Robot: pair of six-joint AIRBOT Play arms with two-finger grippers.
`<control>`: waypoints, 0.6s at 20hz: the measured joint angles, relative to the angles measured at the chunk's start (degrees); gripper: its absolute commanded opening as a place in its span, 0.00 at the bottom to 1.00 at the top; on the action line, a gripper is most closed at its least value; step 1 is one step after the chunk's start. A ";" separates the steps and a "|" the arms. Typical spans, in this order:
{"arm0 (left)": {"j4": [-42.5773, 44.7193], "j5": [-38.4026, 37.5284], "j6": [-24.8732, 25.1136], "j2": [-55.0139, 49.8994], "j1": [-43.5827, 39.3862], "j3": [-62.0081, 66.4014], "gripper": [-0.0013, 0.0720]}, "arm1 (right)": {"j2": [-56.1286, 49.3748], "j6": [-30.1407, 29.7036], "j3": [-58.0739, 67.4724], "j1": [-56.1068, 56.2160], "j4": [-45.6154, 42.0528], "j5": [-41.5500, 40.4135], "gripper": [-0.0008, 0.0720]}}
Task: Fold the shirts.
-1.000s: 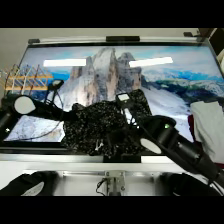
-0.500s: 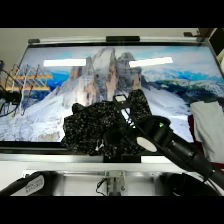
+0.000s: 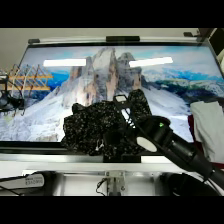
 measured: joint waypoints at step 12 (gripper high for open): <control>-0.24 5.18 1.18 -5.90 0.72 0.00 0.76 | 0.00 1.44 0.00 -0.07 -0.37 0.04 0.08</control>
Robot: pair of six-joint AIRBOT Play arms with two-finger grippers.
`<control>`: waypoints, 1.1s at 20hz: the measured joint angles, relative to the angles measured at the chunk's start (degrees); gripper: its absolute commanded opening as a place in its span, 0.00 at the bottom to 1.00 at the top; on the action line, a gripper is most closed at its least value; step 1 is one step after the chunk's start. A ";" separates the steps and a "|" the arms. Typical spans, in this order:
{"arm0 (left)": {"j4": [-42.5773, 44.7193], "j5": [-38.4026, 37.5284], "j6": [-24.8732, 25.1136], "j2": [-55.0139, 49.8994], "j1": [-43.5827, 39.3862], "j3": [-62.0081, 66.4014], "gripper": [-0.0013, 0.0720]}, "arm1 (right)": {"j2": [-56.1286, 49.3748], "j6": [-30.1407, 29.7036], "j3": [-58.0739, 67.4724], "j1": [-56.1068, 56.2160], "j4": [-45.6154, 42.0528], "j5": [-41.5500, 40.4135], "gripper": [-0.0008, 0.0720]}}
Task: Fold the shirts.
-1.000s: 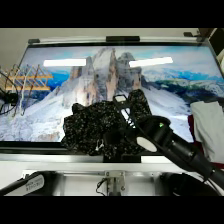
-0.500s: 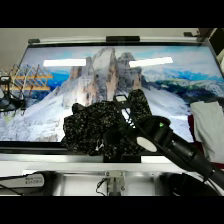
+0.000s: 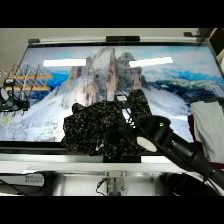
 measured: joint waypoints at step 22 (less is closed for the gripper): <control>-0.04 3.52 -0.50 -2.10 0.07 0.02 0.71 | 0.00 1.09 0.00 -0.02 0.04 0.02 0.08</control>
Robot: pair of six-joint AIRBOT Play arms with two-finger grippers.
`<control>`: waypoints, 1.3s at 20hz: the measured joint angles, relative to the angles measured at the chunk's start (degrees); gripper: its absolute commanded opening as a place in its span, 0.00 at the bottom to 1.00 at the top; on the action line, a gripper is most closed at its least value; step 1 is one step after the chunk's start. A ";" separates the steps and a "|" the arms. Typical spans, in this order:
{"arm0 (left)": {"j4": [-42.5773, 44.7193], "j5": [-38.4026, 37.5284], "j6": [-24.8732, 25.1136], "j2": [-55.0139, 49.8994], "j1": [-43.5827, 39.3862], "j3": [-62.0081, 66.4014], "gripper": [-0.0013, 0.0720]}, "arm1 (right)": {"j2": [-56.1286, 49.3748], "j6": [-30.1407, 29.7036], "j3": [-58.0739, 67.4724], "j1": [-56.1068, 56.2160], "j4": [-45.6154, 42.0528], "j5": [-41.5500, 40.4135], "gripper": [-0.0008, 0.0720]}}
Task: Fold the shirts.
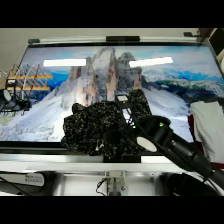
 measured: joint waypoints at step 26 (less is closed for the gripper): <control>-2.23 1.53 -5.84 19.06 -4.33 1.60 0.08 | 0.66 -0.13 0.68 0.00 -3.50 3.93 0.08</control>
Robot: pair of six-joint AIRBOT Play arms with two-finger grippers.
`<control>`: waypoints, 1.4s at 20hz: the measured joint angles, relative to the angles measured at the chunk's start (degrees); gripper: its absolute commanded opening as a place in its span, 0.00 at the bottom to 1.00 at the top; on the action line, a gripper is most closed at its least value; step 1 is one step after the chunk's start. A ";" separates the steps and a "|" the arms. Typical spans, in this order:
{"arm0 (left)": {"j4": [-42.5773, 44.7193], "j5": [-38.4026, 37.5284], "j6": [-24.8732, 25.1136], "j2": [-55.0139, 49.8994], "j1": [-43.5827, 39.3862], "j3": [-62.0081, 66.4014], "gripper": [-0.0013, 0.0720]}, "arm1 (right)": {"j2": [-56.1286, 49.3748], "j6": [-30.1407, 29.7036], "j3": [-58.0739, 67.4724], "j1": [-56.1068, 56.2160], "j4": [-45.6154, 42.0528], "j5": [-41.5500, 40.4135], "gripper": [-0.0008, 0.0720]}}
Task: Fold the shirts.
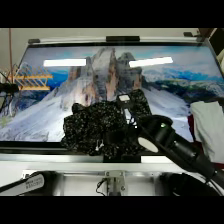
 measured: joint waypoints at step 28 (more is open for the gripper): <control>-3.39 -43.80 18.01 47.82 -57.33 -29.24 0.08 | 3.02 0.68 4.37 -0.02 -20.04 18.49 0.08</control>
